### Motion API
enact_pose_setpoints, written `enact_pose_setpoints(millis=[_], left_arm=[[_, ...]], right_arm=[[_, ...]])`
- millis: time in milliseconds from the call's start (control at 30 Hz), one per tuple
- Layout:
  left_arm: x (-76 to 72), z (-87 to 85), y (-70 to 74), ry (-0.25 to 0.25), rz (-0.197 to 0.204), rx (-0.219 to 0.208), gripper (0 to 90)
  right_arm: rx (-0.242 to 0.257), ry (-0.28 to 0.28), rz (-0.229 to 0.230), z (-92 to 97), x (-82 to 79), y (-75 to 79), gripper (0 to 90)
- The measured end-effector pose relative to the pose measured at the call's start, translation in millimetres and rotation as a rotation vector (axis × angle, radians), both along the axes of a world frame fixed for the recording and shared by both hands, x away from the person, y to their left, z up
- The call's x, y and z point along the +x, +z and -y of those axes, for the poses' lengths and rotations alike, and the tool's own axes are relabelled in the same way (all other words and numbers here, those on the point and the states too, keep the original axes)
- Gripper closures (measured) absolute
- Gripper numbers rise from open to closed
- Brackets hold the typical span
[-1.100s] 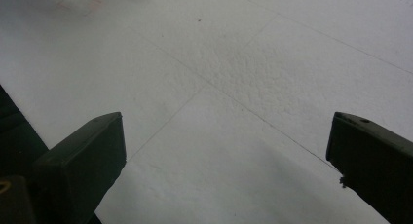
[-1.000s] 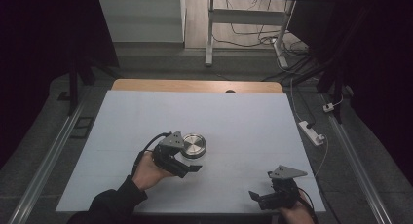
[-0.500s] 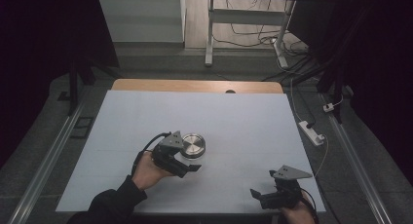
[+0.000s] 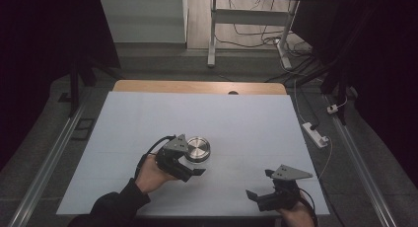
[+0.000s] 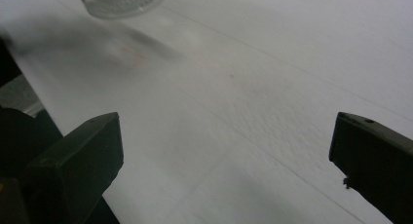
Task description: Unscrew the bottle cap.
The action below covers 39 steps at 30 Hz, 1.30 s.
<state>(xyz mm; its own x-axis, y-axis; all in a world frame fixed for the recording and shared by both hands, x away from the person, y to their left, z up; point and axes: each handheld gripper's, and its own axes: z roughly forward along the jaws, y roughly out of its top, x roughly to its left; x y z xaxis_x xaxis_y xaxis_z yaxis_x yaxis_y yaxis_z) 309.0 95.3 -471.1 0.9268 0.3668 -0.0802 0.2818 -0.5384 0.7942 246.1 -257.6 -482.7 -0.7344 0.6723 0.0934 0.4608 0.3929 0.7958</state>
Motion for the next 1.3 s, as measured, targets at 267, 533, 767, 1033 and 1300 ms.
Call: enact_pose_setpoints(millis=[267, 533, 767, 1033, 1300], left_arm=[[-1.9, 2.1, 1.7, -0.009, 0.012, -0.007, 15.8], [-1.1, -2.2, 4.3, 0.000, 0.019, -0.027, 15.8], [-2.1, -0.2, 2.4, -0.011, 0.024, -0.019, 15.8], [-1.8, 0.8, 2.1, -0.019, 0.021, -0.029, 15.8], [-2.8, 5.2, 0.6, -0.025, 0.015, -0.027, 15.8]], right_arm=[[0.010, 0.064, 0.023, -25.1, 3.0, 8.7, 0.0], [0.099, 0.062, 0.023, -30.1, 9.4, 15.9, 0.0], [0.101, 0.079, 0.040, -35.9, 13.8, 21.4, 0.0], [0.078, 0.117, 0.051, -45.1, 17.7, 23.3, 0.0], [0.071, 0.131, 0.091, -58.4, 24.4, 32.5, 0.0]])
